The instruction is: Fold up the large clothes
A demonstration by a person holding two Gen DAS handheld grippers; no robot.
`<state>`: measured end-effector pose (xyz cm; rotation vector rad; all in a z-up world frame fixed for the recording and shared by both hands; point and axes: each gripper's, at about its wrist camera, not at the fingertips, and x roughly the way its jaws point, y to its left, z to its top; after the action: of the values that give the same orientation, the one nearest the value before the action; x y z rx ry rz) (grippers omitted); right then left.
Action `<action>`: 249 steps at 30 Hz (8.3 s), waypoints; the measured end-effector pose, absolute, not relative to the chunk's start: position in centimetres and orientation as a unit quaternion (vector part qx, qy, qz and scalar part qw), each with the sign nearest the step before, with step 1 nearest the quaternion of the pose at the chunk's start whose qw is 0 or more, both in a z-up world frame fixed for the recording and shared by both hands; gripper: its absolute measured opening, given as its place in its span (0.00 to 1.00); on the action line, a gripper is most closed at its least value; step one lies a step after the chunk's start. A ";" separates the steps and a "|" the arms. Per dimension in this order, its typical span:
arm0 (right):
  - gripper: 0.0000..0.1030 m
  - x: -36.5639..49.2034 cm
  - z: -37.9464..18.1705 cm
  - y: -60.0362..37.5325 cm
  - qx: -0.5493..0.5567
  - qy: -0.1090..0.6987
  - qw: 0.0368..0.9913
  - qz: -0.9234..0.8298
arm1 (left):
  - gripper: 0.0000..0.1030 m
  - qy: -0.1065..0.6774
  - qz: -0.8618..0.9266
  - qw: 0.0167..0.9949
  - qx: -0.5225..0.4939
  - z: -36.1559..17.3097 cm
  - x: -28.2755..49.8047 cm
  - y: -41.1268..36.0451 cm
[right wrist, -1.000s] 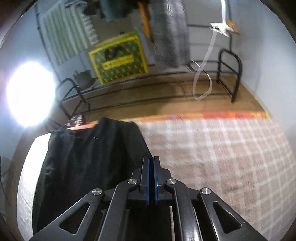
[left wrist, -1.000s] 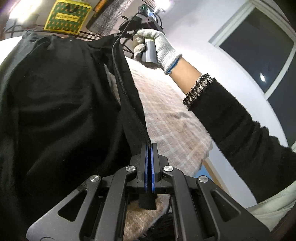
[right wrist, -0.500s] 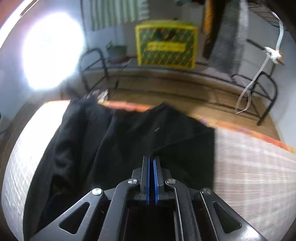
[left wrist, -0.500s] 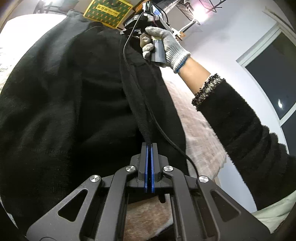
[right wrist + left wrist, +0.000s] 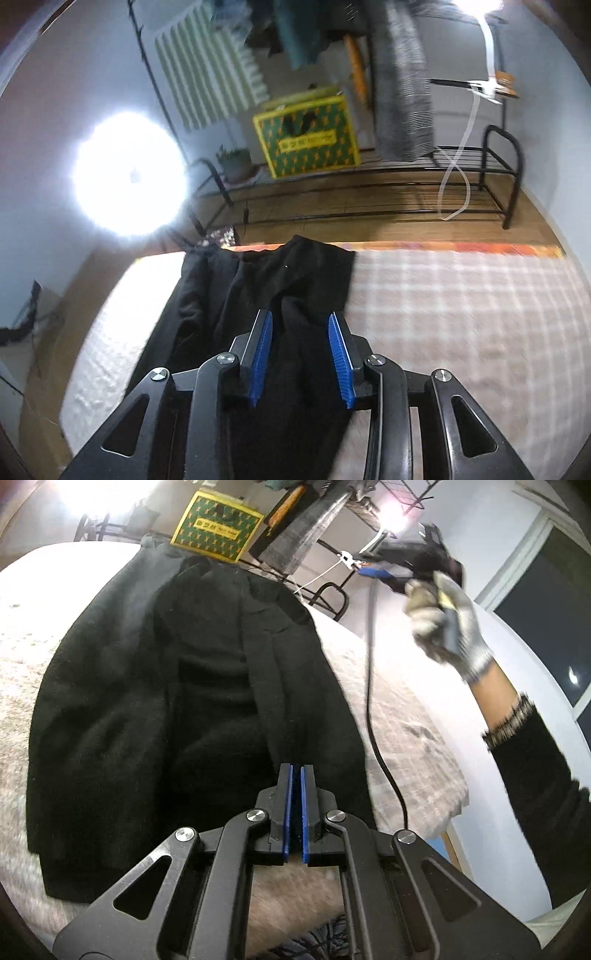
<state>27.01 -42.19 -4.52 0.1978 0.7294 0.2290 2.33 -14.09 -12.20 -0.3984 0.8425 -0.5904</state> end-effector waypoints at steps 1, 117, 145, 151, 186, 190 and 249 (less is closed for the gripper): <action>0.32 25.4 -4.1 -43.2 0.105 0.352 0.923 0.114 | 0.00 0.398 -0.284 0.853 -0.182 -11.9 2.0 -14.4; 0.31 28.8 -12.4 -21.7 0.011 0.442 0.870 0.217 | 0.10 0.381 -0.213 0.824 -0.362 -15.5 -2.7 -6.9; 0.27 13.0 -13.0 -29.0 0.062 0.421 0.879 0.217 | 0.10 0.368 -0.206 0.902 -0.086 -2.6 13.2 -7.4; 0.26 13.1 -15.3 -25.5 0.054 0.425 0.863 0.268 | 0.10 0.389 -0.231 0.890 -0.060 -2.8 25.9 -11.3; 0.29 11.0 -18.2 -22.6 -0.065 0.416 0.864 0.277 | 0.10 0.414 -0.096 0.893 -0.149 -6.6 46.5 -13.6; 0.29 11.2 -18.2 -22.7 -0.057 0.413 0.866 0.275 | 0.10 0.381 -0.100 0.911 -0.125 -0.9 40.6 -10.1; 0.09 1.3 -19.6 -27.5 0.234 0.470 0.807 0.270 | 0.10 0.458 -0.252 0.786 -0.329 -16.7 4.6 6.6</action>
<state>1.27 -27.54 -19.62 0.5014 1.0062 0.5786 4.62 6.63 -16.67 -0.7101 0.9882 -0.5423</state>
